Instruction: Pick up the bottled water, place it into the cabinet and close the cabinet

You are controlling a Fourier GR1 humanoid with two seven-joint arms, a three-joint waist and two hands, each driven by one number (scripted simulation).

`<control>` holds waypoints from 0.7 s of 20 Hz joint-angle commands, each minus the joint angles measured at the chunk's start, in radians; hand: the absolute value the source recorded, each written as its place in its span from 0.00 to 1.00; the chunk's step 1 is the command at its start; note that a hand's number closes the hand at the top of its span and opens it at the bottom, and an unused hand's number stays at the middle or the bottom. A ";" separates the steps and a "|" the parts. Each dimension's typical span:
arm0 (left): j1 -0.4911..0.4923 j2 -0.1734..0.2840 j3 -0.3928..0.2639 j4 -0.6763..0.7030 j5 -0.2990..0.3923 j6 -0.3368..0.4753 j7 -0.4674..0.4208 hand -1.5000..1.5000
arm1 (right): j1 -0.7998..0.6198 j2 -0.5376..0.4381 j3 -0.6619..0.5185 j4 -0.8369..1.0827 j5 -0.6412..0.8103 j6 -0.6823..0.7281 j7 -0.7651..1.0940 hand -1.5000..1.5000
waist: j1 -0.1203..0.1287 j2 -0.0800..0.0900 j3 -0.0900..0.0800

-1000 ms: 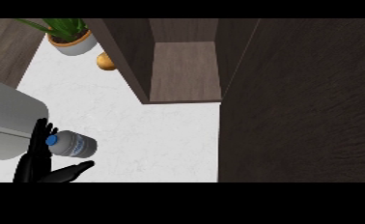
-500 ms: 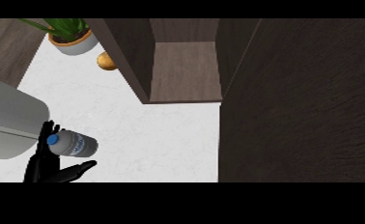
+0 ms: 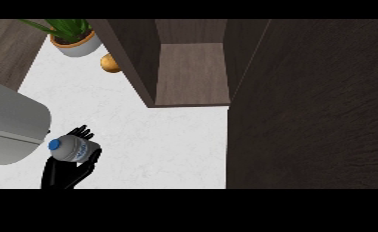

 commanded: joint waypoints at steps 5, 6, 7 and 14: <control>-0.043 -0.024 0.024 0.125 0.047 -0.144 -0.107 1.00 | 0.074 -0.007 -0.019 -0.226 -0.131 -0.037 0.078 0.00 | 0.005 0.000 0.000; -0.087 -0.021 0.026 0.113 0.047 -0.113 -0.081 1.00 | 0.097 -0.021 -0.071 -0.195 -0.170 -0.008 0.053 0.00 | 0.002 -0.001 0.001; -0.081 0.027 0.029 0.131 0.034 -0.140 -0.088 1.00 | 0.062 -0.019 -0.034 -0.232 -0.152 -0.059 0.101 0.00 | 0.009 0.001 0.001; -0.208 0.047 0.027 0.205 0.046 -0.195 -0.043 1.00 | 0.107 -0.051 -0.082 -0.236 -0.176 -0.021 0.050 0.00 | -0.001 0.002 0.000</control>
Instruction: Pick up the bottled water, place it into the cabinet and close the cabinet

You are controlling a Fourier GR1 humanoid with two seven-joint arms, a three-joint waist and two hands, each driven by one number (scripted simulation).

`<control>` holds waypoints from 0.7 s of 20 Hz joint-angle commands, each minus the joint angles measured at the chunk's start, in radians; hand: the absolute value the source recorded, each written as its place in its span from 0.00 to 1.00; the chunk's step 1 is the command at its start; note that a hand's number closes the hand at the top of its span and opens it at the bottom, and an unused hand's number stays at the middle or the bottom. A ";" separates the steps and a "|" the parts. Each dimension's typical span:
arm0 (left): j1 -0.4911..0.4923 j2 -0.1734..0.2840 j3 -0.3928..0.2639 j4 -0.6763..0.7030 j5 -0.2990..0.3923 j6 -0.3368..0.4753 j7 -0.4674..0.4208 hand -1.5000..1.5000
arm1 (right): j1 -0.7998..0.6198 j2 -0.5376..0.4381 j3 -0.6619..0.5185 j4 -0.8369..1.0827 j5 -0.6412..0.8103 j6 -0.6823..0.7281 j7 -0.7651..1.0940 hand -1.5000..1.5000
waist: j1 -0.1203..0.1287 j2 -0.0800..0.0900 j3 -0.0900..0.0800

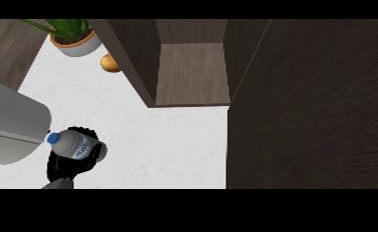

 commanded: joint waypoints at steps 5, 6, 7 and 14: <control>-0.051 -0.002 -0.034 -0.008 -0.052 0.007 -0.085 1.00 | 0.104 -0.013 -0.049 -0.214 -0.144 -0.004 0.040 0.00 | 0.001 -0.001 0.000; -0.049 0.027 -0.024 -0.008 -0.051 -0.004 -0.100 1.00 | 0.102 0.005 -0.029 -0.202 -0.128 -0.017 0.045 0.00 | 0.005 -0.001 0.001; -0.047 0.015 -0.044 -0.058 -0.056 0.018 -0.062 1.00 | 0.086 -0.017 -0.053 -0.220 -0.147 -0.038 0.058 0.00 | 0.014 -0.002 0.001; -0.039 -0.074 -0.116 -0.243 -0.063 0.100 0.072 1.00 | 0.137 0.010 -0.046 -0.222 -0.122 -0.018 0.015 0.00 | 0.014 -0.008 0.003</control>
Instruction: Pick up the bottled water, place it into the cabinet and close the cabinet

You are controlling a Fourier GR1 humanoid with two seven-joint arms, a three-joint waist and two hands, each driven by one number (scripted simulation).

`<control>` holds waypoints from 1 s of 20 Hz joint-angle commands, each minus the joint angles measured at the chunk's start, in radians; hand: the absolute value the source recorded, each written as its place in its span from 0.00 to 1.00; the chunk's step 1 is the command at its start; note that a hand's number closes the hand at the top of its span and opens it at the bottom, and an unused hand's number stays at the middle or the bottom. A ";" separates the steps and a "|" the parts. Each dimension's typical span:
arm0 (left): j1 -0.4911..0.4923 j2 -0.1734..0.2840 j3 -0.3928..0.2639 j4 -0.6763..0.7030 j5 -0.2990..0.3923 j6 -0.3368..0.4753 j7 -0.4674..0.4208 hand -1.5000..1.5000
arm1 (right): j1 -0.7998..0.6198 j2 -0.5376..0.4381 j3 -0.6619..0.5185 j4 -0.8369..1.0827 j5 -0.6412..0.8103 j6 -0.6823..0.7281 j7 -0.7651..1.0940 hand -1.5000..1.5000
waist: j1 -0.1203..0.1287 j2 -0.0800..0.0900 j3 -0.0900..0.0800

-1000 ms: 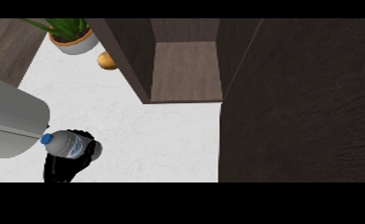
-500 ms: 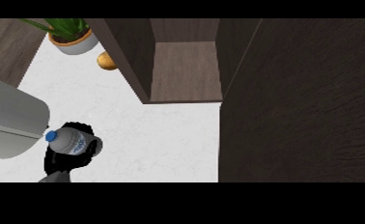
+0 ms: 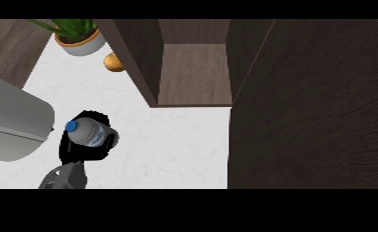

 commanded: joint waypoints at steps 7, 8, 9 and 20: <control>-0.024 -0.155 -0.140 -0.292 -0.036 0.201 0.216 1.00 | 0.040 -0.012 -0.019 -0.196 -0.111 -0.050 0.070 0.00 | 0.003 -0.002 0.000; 0.011 -0.148 -0.146 -0.355 -0.043 0.195 0.241 1.00 | 0.009 -0.030 -0.044 -0.163 -0.135 -0.054 0.077 0.00 | 0.012 -0.001 0.001; 0.012 -0.157 -0.211 -0.379 -0.015 0.247 0.263 1.00 | 0.014 -0.015 -0.011 -0.183 -0.102 -0.062 0.077 0.00 | 0.009 -0.002 0.000; -0.157 -0.160 -0.397 -0.381 0.007 0.587 0.315 1.00 | -0.003 -0.023 -0.030 -0.165 -0.112 -0.041 0.061 0.00 | -0.017 0.006 -0.001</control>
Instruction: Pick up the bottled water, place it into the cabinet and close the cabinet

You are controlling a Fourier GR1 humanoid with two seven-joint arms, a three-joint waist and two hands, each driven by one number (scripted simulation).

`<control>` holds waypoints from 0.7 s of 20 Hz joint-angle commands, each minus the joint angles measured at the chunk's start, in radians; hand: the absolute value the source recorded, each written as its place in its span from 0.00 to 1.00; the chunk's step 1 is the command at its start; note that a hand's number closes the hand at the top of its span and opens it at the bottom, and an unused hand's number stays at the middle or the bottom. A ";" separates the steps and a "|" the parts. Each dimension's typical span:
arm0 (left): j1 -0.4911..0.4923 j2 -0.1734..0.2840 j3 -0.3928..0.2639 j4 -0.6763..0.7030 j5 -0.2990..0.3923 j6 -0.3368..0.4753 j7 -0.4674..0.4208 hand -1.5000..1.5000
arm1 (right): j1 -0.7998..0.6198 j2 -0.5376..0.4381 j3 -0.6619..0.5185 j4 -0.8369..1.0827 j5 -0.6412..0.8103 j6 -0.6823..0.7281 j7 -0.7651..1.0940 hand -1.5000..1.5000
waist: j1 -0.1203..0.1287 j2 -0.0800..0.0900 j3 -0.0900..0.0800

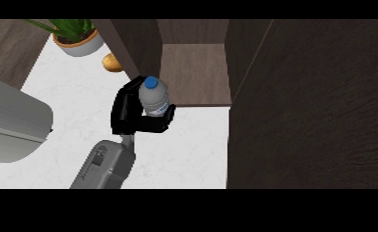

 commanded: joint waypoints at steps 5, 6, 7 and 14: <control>-0.163 -0.003 -0.137 0.089 -0.013 0.293 0.045 1.00 | 0.037 -0.023 -0.048 -0.169 -0.144 -0.016 0.059 0.00 | -0.016 0.003 0.000; -0.199 -0.003 -0.120 0.074 -0.022 0.307 0.128 1.00 | 0.023 0.013 0.001 -0.180 -0.097 -0.061 0.085 0.00 | -0.006 0.003 0.000; -0.257 -0.003 -0.116 0.168 0.009 0.319 0.075 1.00 | -0.009 -0.016 -0.015 -0.170 -0.129 -0.064 0.089 0.00 | -0.016 0.008 -0.001; -0.368 -0.003 -0.128 0.335 0.028 0.403 0.088 1.00 | 0.043 0.008 0.010 -0.148 -0.129 -0.011 0.048 0.00 | -0.034 0.007 -0.001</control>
